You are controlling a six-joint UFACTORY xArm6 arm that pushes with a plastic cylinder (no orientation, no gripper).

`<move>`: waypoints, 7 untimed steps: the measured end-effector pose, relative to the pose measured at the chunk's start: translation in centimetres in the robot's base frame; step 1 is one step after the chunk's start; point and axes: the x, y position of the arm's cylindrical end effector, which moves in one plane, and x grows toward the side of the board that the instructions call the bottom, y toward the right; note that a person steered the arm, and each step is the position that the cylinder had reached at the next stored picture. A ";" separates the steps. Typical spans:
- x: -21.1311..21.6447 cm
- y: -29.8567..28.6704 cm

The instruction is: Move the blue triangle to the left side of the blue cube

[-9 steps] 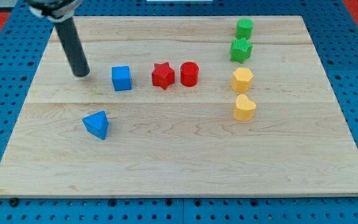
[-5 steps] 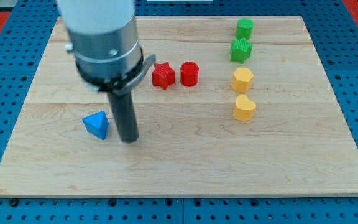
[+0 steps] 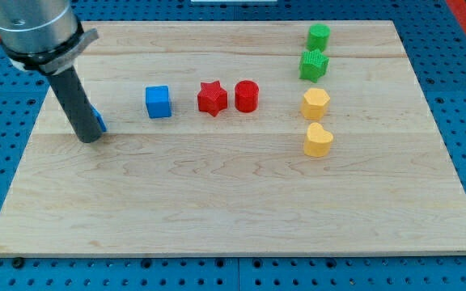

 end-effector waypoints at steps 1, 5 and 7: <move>0.5 -1.4; -2.6 0.5; -2.9 2.7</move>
